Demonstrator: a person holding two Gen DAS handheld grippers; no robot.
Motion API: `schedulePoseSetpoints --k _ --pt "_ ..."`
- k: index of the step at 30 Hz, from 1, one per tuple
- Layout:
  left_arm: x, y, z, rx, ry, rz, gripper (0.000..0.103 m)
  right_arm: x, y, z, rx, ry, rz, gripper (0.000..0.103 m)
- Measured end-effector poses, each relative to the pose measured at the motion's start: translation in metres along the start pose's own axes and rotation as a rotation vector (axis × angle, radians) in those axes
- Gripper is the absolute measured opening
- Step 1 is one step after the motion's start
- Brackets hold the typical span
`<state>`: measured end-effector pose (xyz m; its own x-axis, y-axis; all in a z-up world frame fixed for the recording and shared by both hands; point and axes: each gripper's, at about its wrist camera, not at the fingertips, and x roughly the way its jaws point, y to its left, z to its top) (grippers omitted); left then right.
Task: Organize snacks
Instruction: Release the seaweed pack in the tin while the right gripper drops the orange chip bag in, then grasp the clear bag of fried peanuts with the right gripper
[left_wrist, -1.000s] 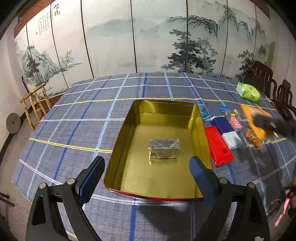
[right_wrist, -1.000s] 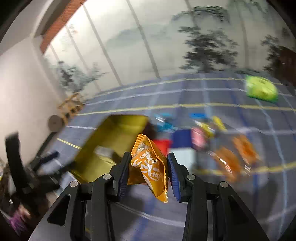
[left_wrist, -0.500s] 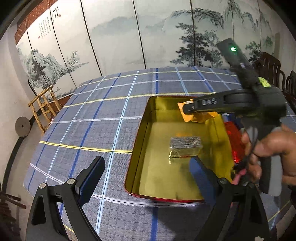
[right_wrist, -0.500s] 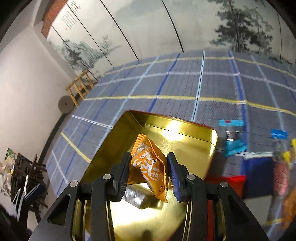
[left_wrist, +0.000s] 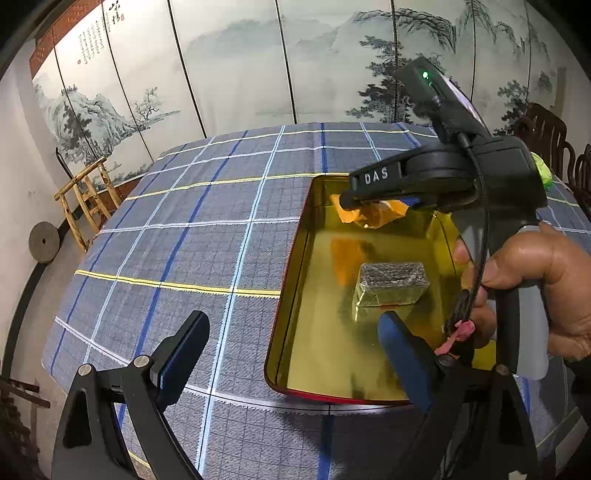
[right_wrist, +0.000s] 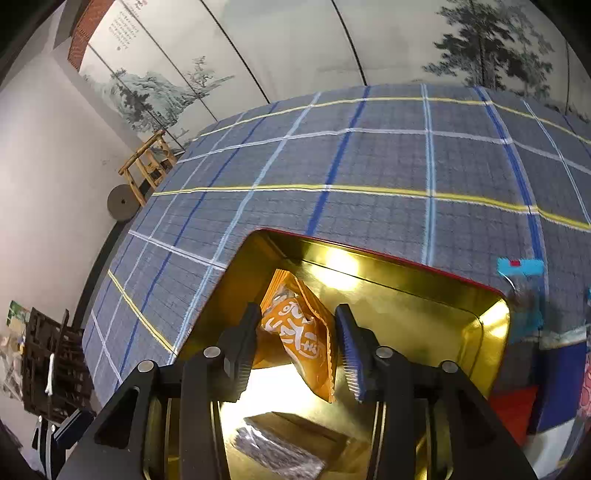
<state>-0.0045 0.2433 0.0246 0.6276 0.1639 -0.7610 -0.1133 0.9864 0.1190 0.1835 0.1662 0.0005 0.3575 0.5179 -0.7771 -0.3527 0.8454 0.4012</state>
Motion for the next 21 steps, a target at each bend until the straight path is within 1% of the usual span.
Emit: schedulePoseSetpoints --k 4,8,12,15,17,18,20,21 --pt "0.000 0.003 -0.001 -0.007 0.010 0.003 0.091 0.000 0.005 0.001 0.005 -0.026 0.034 0.045" --pt "-0.002 0.005 -0.001 -0.011 0.007 0.006 0.091 -0.012 0.006 0.000 0.017 -0.066 0.085 0.045" --pt "-0.006 0.003 -0.002 -0.009 0.004 0.007 0.091 -0.040 0.003 -0.009 0.023 -0.137 0.132 0.045" --pt "-0.010 -0.001 -0.002 0.000 0.000 0.006 0.091 -0.068 0.002 -0.026 -0.005 -0.197 0.124 0.045" --pt "-0.015 -0.004 -0.002 0.011 -0.009 0.006 0.091 -0.094 -0.003 -0.047 -0.040 -0.253 0.085 0.045" --pt "-0.018 -0.006 -0.002 0.017 -0.014 0.004 0.091 -0.108 -0.008 -0.060 -0.055 -0.288 0.052 0.045" --pt "-0.023 -0.010 -0.002 0.027 -0.020 -0.008 0.091 -0.138 -0.024 -0.088 -0.081 -0.358 -0.037 0.045" --pt "-0.025 -0.013 -0.001 0.035 -0.021 -0.024 0.091 -0.154 -0.036 -0.103 -0.087 -0.392 -0.108 0.045"
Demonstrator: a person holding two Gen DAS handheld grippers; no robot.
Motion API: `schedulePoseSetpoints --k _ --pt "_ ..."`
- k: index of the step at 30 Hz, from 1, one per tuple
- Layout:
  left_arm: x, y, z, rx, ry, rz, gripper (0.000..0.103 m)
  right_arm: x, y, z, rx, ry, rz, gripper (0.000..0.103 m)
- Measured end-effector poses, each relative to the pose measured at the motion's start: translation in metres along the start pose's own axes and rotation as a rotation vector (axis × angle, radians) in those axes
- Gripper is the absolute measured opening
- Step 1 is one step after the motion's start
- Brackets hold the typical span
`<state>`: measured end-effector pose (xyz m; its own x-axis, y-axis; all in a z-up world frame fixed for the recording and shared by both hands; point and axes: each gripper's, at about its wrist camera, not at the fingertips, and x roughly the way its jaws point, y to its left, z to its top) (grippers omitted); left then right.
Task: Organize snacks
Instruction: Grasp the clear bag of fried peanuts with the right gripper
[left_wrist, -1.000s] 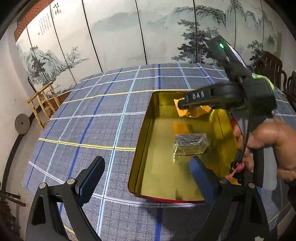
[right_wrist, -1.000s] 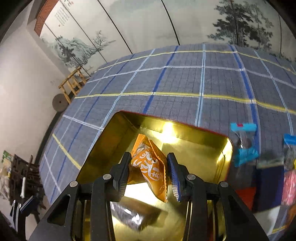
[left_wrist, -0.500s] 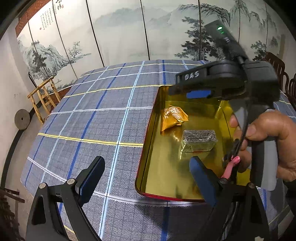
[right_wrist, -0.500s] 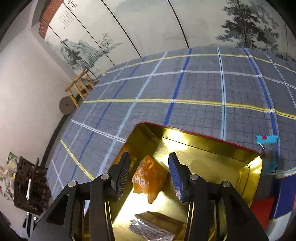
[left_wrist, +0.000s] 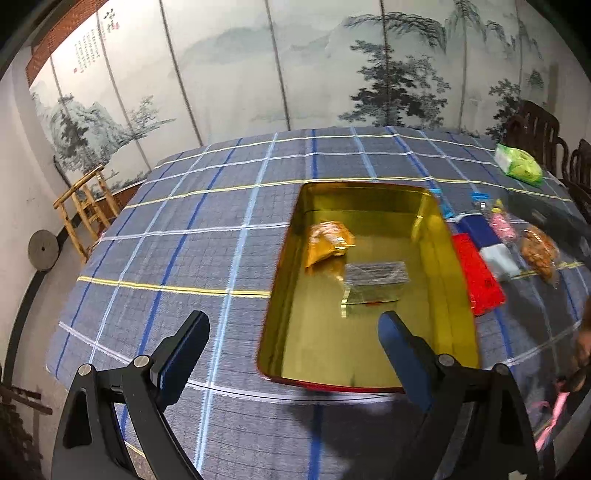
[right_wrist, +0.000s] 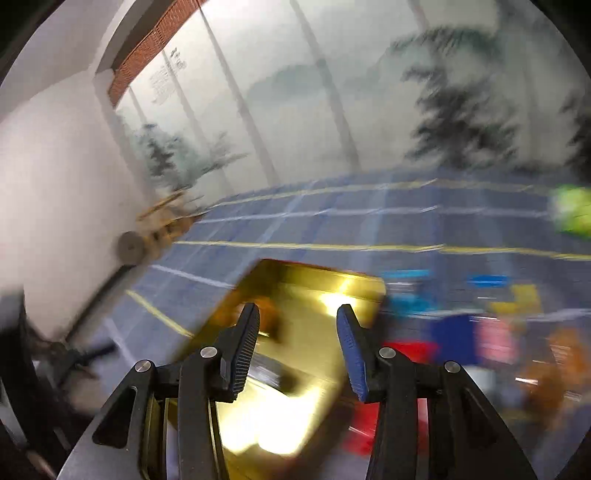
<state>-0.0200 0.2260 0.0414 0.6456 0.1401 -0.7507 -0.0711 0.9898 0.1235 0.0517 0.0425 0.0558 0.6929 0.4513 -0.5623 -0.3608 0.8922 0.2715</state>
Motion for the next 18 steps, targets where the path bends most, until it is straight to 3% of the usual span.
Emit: schedulePoseSetpoints --k 4,8,12,15,18 --pt "-0.008 -0.022 0.001 0.043 -0.002 -0.077 0.091 -0.064 -0.067 -0.038 0.004 -0.035 -0.284 0.045" --pt "-0.017 -0.053 0.005 0.093 0.004 -0.174 0.091 -0.098 -0.134 -0.068 0.072 0.037 -0.470 0.045" --pt "-0.024 -0.087 0.007 0.155 0.008 -0.244 0.091 -0.113 -0.176 -0.093 0.150 0.065 -0.522 0.045" --pt "-0.028 -0.109 0.008 0.190 0.025 -0.300 0.091 -0.114 -0.184 -0.101 0.190 0.055 -0.457 0.045" --pt "-0.028 -0.128 0.010 0.207 0.047 -0.333 0.091 -0.112 -0.175 -0.103 0.137 0.051 -0.381 0.045"
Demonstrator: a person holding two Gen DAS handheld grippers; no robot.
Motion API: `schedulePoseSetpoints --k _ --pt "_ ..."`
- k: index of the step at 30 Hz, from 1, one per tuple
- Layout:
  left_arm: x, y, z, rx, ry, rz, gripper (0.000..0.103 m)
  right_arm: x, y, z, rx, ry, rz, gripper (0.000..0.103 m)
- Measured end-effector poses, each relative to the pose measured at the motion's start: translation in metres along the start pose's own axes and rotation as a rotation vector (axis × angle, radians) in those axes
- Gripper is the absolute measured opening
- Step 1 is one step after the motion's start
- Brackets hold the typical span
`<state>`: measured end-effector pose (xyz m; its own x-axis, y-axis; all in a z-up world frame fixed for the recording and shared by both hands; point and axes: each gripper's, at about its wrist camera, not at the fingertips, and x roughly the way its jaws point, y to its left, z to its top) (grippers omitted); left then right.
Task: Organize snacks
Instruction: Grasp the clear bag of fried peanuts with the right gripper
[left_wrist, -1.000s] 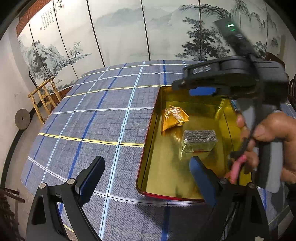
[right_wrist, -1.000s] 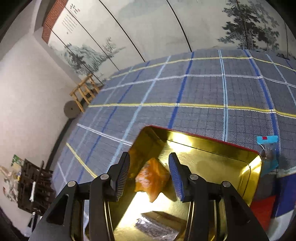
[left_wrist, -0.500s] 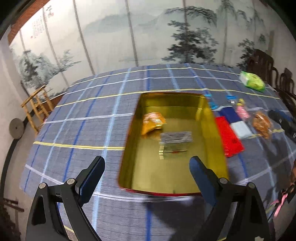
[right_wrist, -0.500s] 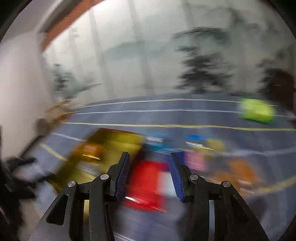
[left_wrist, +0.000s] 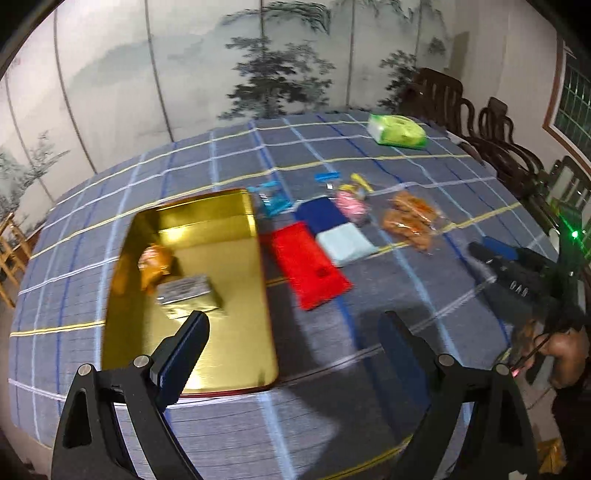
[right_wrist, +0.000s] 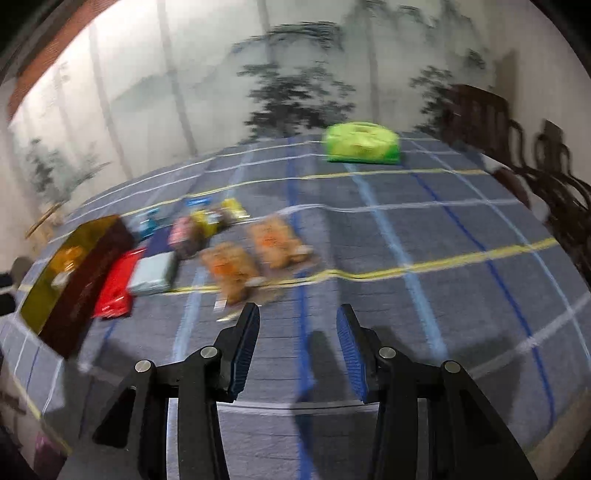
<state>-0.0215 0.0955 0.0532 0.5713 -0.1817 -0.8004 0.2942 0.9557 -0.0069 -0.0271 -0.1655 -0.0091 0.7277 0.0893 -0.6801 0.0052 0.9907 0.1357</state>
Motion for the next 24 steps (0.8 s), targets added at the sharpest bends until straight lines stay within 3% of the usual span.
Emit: schedulePoseSetpoints --k 2,5,9,15,21,24 --pt "0.007 -0.006 0.005 -0.009 0.025 -0.034 0.091 -0.002 0.012 -0.004 -0.042 -0.009 0.053 0.045" --pt "0.021 -0.008 0.016 -0.052 0.068 -0.070 0.091 0.001 0.023 -0.010 -0.092 -0.012 0.042 0.045" --pt "0.036 -0.016 0.028 -0.106 0.095 -0.130 0.091 0.006 0.013 -0.017 -0.053 0.009 0.065 0.045" --pt "0.048 -0.042 0.026 -0.037 0.108 -0.096 0.091 0.015 0.011 0.008 -0.065 0.028 0.174 0.045" --pt "0.049 -0.051 0.021 0.025 0.100 -0.059 0.091 0.051 0.043 0.030 -0.255 0.066 0.235 0.045" --pt "0.048 -0.047 0.024 0.024 0.093 -0.055 0.091 0.072 0.051 0.039 -0.309 0.087 0.226 0.045"
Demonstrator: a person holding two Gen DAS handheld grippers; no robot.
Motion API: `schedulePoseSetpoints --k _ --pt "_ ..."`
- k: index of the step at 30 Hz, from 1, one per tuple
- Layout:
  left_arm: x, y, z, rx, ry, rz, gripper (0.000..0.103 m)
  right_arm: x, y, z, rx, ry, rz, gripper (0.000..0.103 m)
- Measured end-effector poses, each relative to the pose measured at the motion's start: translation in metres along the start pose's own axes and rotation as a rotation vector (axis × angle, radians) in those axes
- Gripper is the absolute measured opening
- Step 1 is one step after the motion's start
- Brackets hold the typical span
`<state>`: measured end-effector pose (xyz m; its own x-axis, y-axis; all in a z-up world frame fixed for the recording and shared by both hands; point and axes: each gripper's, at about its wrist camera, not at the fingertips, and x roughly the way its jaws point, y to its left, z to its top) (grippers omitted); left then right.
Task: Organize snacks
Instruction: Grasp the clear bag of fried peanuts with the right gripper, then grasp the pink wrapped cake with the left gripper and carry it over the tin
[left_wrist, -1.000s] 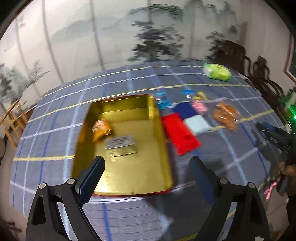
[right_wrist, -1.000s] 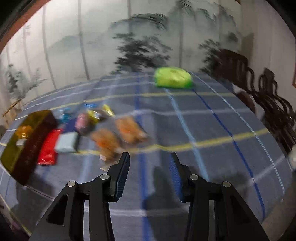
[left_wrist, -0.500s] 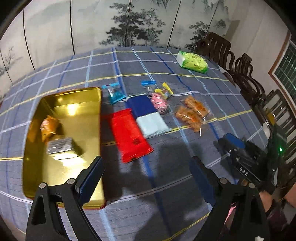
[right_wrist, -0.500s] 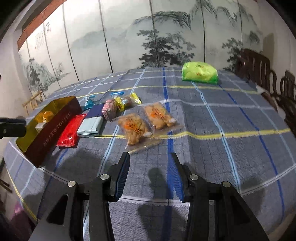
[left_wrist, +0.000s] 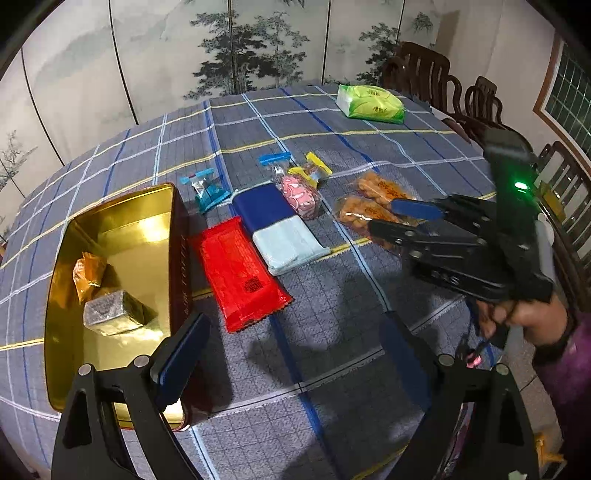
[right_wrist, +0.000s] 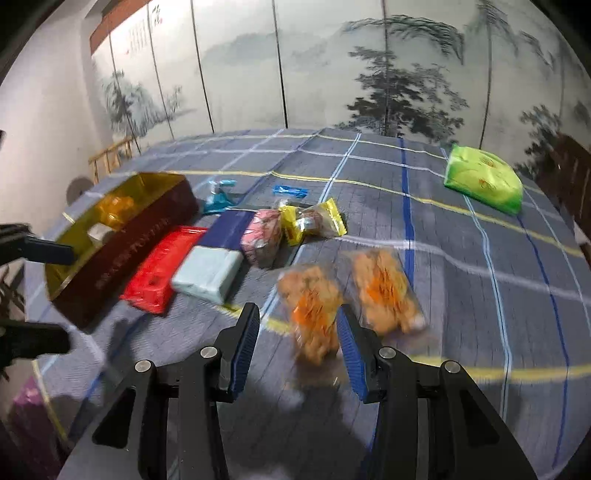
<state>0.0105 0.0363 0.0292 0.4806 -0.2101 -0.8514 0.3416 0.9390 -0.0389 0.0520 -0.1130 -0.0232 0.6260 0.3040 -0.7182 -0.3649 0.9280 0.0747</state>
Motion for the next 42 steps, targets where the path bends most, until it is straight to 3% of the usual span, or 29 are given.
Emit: schedulePoseSetpoints --k 7,12,17,22,26,31,34,39,41,42 --pt "0.005 0.007 0.005 -0.012 0.002 0.008 0.091 0.042 -0.011 0.007 -0.029 0.107 0.024 0.047" --pt "0.007 0.009 0.005 -0.013 0.005 0.023 0.091 0.039 -0.003 0.008 -0.073 0.134 -0.007 0.041" --pt "0.004 0.011 0.009 -0.017 -0.003 0.005 0.091 0.001 -0.005 -0.013 -0.004 0.056 -0.012 0.040" --pt "0.011 0.012 0.039 -0.032 -0.009 -0.068 0.091 -0.053 -0.049 -0.042 0.162 -0.056 -0.146 0.040" --pt "0.038 0.006 0.075 -0.020 0.003 -0.112 0.090 -0.064 -0.095 -0.059 0.288 -0.053 -0.273 0.040" --pt "0.088 -0.004 0.104 0.029 0.069 -0.092 0.073 -0.063 -0.121 -0.076 0.401 -0.045 -0.280 0.040" --pt "0.113 -0.005 0.110 0.047 0.101 -0.042 0.071 -0.060 -0.119 -0.081 0.389 -0.040 -0.275 0.041" --pt "0.131 -0.005 0.116 0.035 0.119 -0.044 0.070 -0.061 -0.125 -0.083 0.427 -0.053 -0.243 0.041" --pt "0.136 -0.009 0.117 0.050 0.121 -0.049 0.059 -0.060 -0.124 -0.083 0.417 -0.049 -0.248 0.041" --pt "0.139 -0.012 0.118 0.061 0.129 -0.049 0.044 -0.060 -0.123 -0.083 0.412 -0.048 -0.247 0.041"
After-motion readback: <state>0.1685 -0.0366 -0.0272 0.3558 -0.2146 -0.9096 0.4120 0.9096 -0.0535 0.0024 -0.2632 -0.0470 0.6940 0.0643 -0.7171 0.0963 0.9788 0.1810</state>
